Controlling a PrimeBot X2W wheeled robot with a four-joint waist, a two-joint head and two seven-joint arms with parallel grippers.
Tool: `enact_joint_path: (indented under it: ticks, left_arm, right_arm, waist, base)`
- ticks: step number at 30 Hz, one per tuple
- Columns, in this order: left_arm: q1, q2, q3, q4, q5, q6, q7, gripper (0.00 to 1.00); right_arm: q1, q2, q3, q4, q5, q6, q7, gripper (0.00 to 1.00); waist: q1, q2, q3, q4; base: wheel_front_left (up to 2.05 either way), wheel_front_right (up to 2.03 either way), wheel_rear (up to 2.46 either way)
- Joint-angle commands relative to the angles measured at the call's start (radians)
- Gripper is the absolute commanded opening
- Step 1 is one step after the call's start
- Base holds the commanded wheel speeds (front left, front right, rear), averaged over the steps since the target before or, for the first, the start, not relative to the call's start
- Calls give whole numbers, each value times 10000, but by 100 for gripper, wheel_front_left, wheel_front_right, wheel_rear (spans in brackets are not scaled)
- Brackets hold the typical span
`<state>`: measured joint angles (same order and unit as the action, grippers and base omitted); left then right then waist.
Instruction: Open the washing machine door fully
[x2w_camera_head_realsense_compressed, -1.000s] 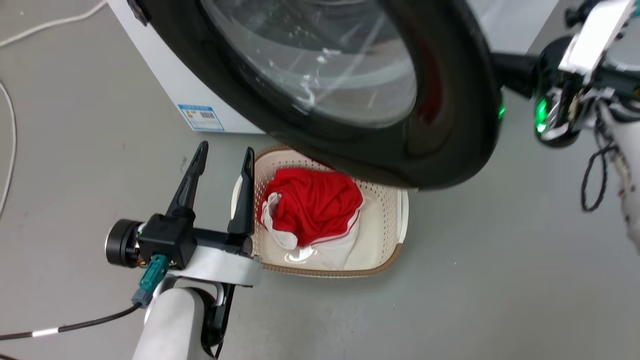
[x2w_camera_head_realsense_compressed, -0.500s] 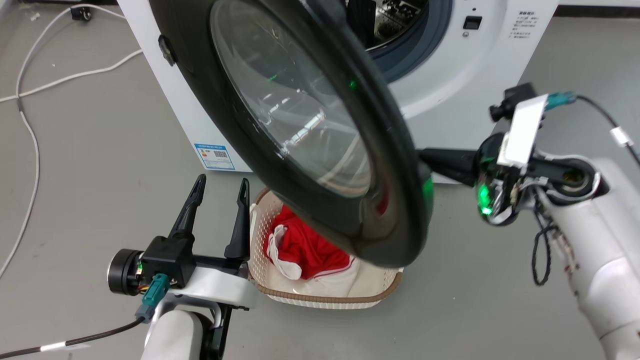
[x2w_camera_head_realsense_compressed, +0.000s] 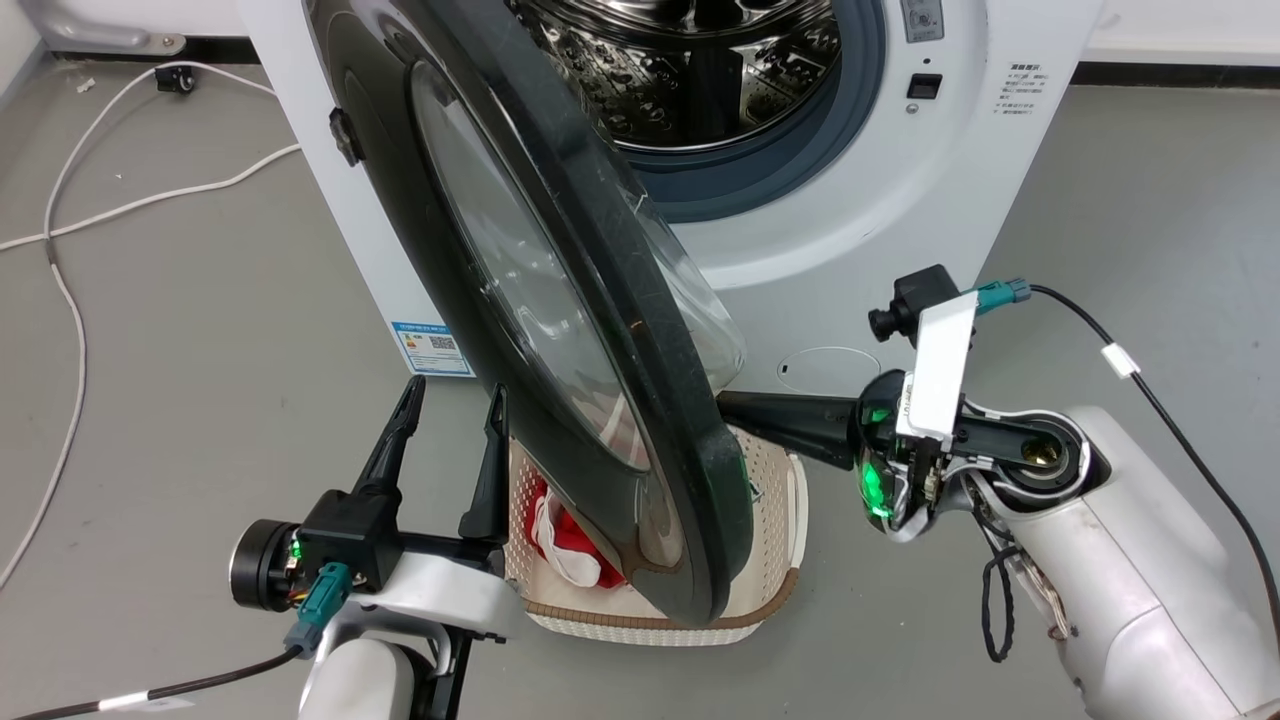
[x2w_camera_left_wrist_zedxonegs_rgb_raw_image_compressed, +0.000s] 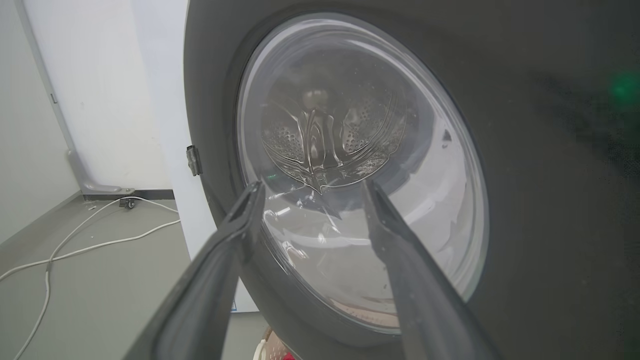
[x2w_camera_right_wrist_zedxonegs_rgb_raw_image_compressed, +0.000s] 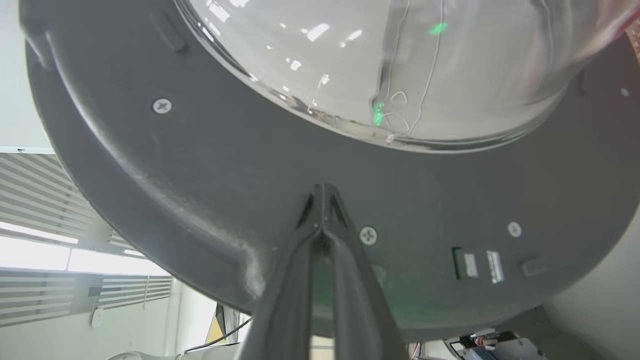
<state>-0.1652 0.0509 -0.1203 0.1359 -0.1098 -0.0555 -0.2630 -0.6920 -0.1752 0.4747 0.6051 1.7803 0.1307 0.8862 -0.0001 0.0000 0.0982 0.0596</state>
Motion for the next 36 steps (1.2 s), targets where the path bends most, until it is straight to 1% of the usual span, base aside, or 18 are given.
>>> enact_joint_path:
  ticks: [1, 4, 11, 14, 20, 25, 26, 27, 28, 29, 32, 34, 36]
  left_arm:
    - [125, -7, 1, 34, -17, 13, -26, 100]
    - [180, -7, 11, 51, -31, 32, -26, 100]
    - [261, -6, 111, 67, -64, 90, -26, 100]
    - [331, -4, 181, 95, -57, 97, -26, 100]
    - [444, 12, 289, 127, -58, 99, -26, 100]
    - [517, 13, 352, 162, -47, 135, -26, 100]
    - [514, 12, 366, 168, -53, 129, -26, 100]
    - [515, 14, 376, 183, -60, 120, -26, 100]
    - [521, 12, 384, 194, -64, 112, -26, 100]
    - [532, 14, 401, 194, -63, 109, -26, 100]
    - [593, 13, 423, 201, -51, 112, -26, 100]
    - [600, 14, 429, 221, -49, 118, -26, 100]
    - [622, 12, 444, 203, -67, 141, -26, 100]
  right_arm:
    - [177, 62, -20, -190, 26, 0, -273, 0]
    - [377, -41, -208, -498, -267, 0, -1184, 0]
    - [1243, -363, -1261, -1175, -1125, 0, -4387, 0]
    - [1833, -557, -1635, -1429, -1456, 0, -5518, 0]
    - [3226, -928, -2203, -2110, -1912, 0, -7061, 0]
    - [4333, -970, -2465, -2750, -2303, 0, -8098, 0]
    - [4500, -958, -2510, -2831, -2413, 0, -8299, 16]
    - [4675, -968, -2524, -2918, -2560, 0, -8507, 44]
    - [4829, -936, -2543, -3010, -2665, 0, -8700, 82]
    - [4946, -903, -2580, -3082, -2792, 0, -8896, 100]
    - [5241, -812, -2633, -3251, -3419, 0, -9608, 100]
    - [5348, -871, -2644, -3264, -4115, 0, -10100, 100]
    - [5407, -755, -2731, -3271, -4788, 0, -10562, 100]
  waist:
    - [1, 0, -18, -4]
    - [1, 0, -49, -32]
    - [1, 0, -104, -156]
    - [1, 0, -149, -239]
    - [1, 0, -260, -455]
    - [1, 0, -312, -623]
    - [1, 0, -320, -642]
    - [1, 0, -334, -657]
    - [1, 0, -349, -670]
    - [1, 0, -355, -689]
    - [1, 0, -406, -746]
    - [1, 0, -441, -768]
    - [1, 0, -463, -791]
  base:
    - [0, 0, 0]
    - [0, 0, 0]
    - [0, 0, 0]
    - [0, 0, 0]
    - [0, 0, 0]
    - [0, 0, 0]
    - [0, 0, 0]
    - [0, 0, 0]
    - [0, 0, 0]
    - [0, 0, 0]
    - [0, 0, 0]
    - [0, 0, 0]
    - [0, 0, 0]
